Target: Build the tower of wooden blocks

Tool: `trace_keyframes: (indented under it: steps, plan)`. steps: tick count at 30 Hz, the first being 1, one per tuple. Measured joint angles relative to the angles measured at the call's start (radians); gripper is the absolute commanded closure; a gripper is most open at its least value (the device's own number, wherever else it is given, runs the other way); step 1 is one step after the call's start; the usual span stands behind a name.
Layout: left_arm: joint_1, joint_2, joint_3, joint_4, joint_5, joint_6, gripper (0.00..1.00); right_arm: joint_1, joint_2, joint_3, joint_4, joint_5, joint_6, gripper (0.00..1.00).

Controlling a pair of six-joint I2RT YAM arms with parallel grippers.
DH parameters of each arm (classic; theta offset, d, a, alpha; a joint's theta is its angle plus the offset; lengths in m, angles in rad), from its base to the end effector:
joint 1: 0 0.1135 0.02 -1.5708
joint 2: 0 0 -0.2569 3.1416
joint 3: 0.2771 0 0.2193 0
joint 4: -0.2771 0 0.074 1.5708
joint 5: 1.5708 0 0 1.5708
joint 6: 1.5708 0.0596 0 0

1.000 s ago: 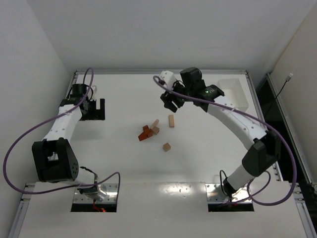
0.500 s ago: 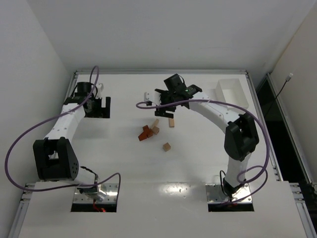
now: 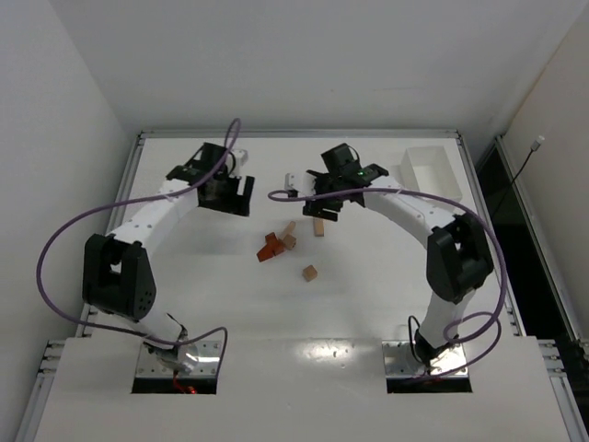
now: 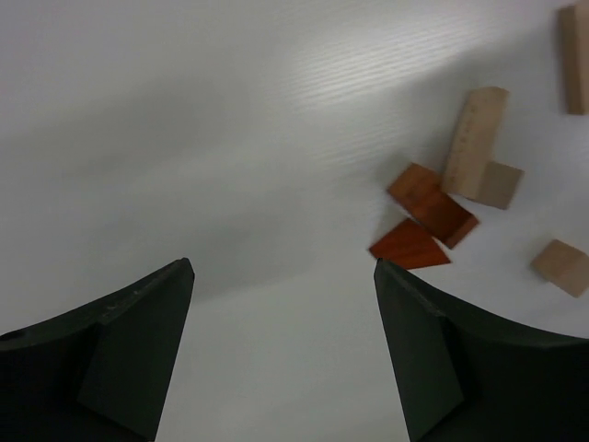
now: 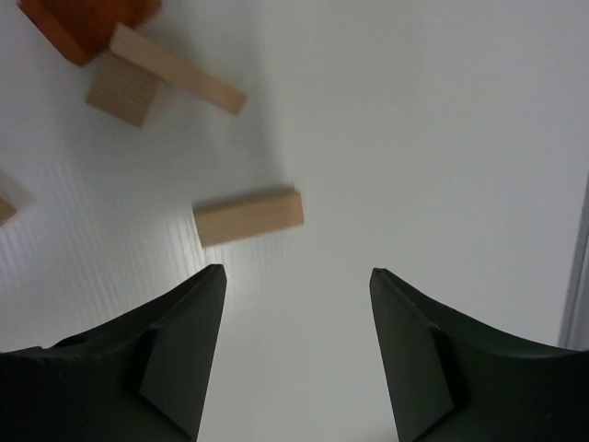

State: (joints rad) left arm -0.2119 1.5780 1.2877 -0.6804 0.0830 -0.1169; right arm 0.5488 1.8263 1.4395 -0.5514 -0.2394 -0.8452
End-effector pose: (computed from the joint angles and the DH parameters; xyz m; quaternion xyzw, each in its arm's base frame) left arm 0.3083 -0.0714 0.2574 0.0576 0.9528 -0.0874 0.2848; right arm 0.3176 0.2108 0.2317 -0.6342 0.6997 0.0666 0.3222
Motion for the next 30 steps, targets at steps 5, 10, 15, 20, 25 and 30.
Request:
trace_keyframes:
  steps: [5, 10, 15, 20, 25, 30]
  plan:
    - [-0.22, 0.061, 0.056, 0.002, -0.071, -0.061, 0.39, -0.111, -0.127, -0.138, 0.005, 0.137, 0.152, 0.36]
    - [-0.314, 0.192, 0.134, 0.018, -0.125, -0.108, 0.42, -0.241, -0.289, -0.216, 0.005, 0.267, 0.341, 0.24]
    - [-0.365, 0.33, 0.195, 0.01, -0.144, -0.131, 0.45, -0.353, -0.477, -0.255, -0.04, 0.319, 0.474, 0.24]
    - [-0.395, 0.423, 0.25, 0.003, -0.143, -0.134, 0.46, -0.384, -0.539, -0.277, -0.06, 0.313, 0.511, 0.24]
    - [-0.397, 0.463, 0.295, -0.006, -0.14, -0.13, 0.47, -0.437, -0.543, -0.304, -0.089, 0.29, 0.533, 0.24]
    - [-0.397, 0.473, 0.301, -0.016, -0.147, -0.125, 0.52, -0.471, -0.542, -0.306, -0.097, 0.264, 0.545, 0.24]
